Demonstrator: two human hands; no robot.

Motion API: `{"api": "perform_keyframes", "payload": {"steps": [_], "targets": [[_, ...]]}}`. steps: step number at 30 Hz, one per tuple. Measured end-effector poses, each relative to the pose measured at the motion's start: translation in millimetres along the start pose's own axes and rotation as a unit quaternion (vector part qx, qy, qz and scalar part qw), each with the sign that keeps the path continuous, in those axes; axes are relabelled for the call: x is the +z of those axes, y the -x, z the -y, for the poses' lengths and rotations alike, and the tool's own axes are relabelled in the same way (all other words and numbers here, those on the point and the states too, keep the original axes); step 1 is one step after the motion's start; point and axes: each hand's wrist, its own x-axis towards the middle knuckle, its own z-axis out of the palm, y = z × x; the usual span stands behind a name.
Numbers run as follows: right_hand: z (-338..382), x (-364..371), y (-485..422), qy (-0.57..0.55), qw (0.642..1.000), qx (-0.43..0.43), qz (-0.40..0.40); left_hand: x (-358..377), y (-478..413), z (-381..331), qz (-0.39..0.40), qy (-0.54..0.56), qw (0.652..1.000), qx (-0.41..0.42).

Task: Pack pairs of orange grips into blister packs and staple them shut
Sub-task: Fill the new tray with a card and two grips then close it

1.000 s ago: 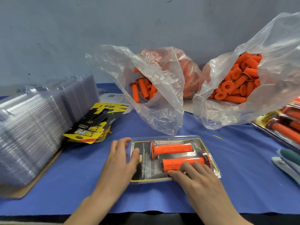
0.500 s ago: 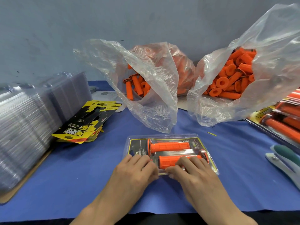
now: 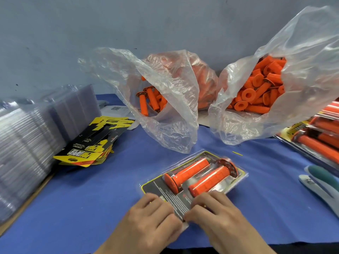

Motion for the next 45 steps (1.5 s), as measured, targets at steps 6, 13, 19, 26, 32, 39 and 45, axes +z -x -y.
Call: {"api": "perform_keyframes", "payload": {"steps": [6, 13, 19, 26, 32, 39, 45], "targets": [[-20, -19, 3, -0.125, 0.99, 0.005, 0.065, -9, 12, 41, 0.044, 0.009, 0.999, -0.027], [-44, -42, -2, 0.056, 0.988, 0.053, 0.134, -10, -2, -7, 0.096, -0.078, 0.992, 0.001], [4, -9, -7, 0.014, 0.999, 0.005, 0.047, 3, -25, -24, 0.058, -0.102, 0.99, -0.077], [-20, -23, 4, 0.008, 0.997, 0.04, 0.071, -2, -10, -4, 0.106, 0.015, 0.994, 0.004], [-43, -31, 8, -0.108, 0.986, 0.081, 0.102, -1, -9, 14, 0.105, 0.031, 0.994, -0.017], [-8, -10, 0, 0.068, 0.997, -0.016, -0.03, 9, -22, 3, 0.068, 0.024, 0.997, -0.002], [-13, -25, 3, 0.017, 1.0, -0.005, -0.023, 14, -14, 13, 0.052, 0.032, 0.998, 0.0]]}}
